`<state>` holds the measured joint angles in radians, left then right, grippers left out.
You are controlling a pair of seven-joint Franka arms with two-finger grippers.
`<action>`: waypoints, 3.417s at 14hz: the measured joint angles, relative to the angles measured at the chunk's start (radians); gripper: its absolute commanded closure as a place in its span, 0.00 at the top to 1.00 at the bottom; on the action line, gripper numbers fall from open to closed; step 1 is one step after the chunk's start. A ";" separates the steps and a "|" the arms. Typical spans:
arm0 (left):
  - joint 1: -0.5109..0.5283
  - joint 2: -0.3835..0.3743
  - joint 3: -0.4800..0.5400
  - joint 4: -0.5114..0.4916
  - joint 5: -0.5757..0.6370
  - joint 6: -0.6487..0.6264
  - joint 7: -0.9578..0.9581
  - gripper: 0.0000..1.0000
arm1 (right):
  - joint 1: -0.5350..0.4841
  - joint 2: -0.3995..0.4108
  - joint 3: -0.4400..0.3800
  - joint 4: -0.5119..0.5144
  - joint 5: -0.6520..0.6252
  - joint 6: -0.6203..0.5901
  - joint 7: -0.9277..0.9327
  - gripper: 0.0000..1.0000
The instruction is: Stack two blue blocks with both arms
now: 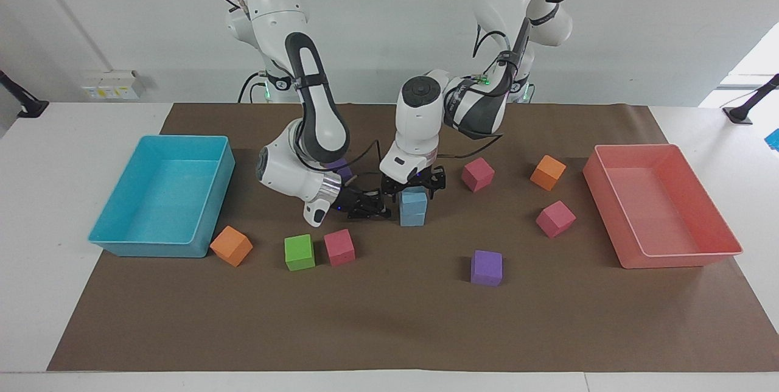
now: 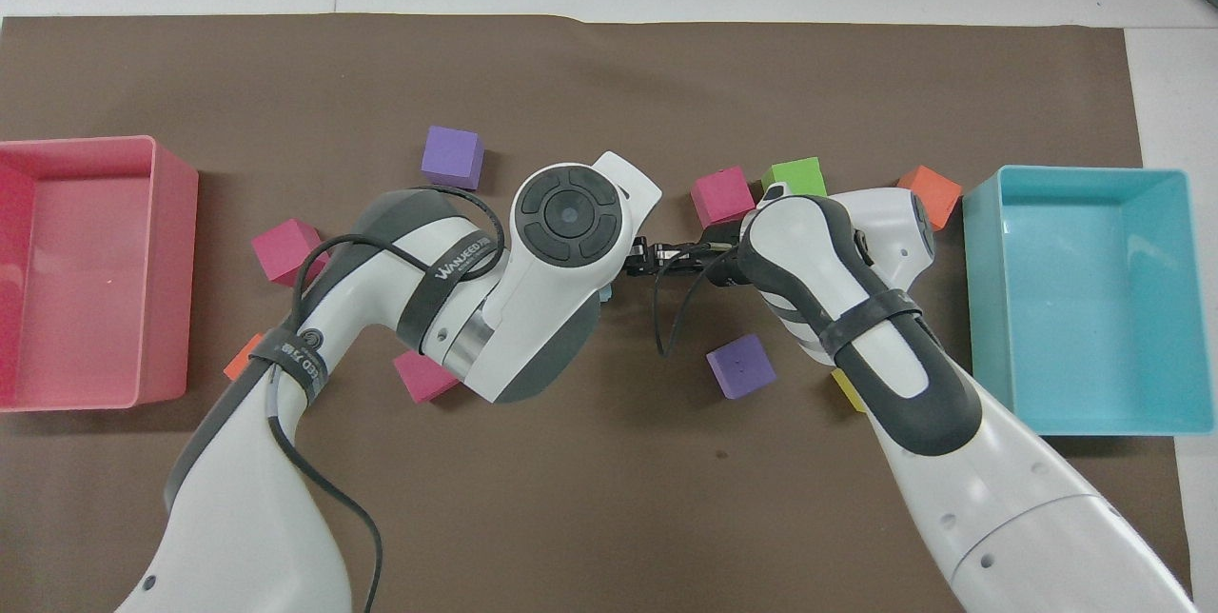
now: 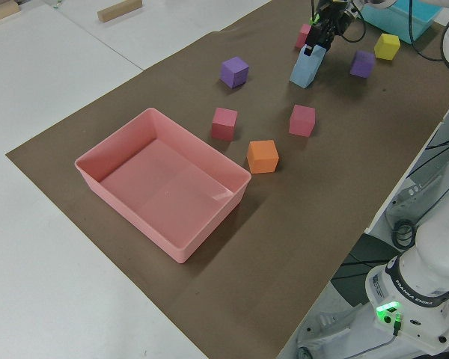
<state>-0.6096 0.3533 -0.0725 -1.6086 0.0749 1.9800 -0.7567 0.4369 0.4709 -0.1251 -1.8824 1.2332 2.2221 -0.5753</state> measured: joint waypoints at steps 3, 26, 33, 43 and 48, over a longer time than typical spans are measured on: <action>0.010 -0.064 0.006 -0.021 0.000 -0.084 0.034 1.00 | -0.002 -0.023 -0.006 0.009 -0.065 0.001 0.039 0.00; 0.515 -0.373 0.033 0.060 -0.088 -0.450 0.816 1.00 | -0.167 -0.266 -0.109 0.106 -1.102 -0.260 0.503 1.00; 0.521 -0.363 0.031 0.082 -0.088 -0.482 0.817 1.00 | -0.167 -0.382 -0.109 0.168 -1.161 -0.441 0.644 1.00; 0.524 -0.363 0.027 0.081 -0.088 -0.491 0.817 1.00 | -0.184 -0.521 -0.110 0.183 -1.249 -0.597 0.645 1.00; 0.532 -0.363 0.032 0.079 -0.088 -0.494 0.817 1.00 | -0.347 -0.569 -0.001 0.190 -1.251 -0.646 0.638 1.00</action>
<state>-0.0779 -0.0096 -0.0400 -1.5294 -0.0126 1.4865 0.0604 0.0902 -0.0981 -0.1258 -1.6921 -0.0174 1.5762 0.0630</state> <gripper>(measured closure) 0.000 0.000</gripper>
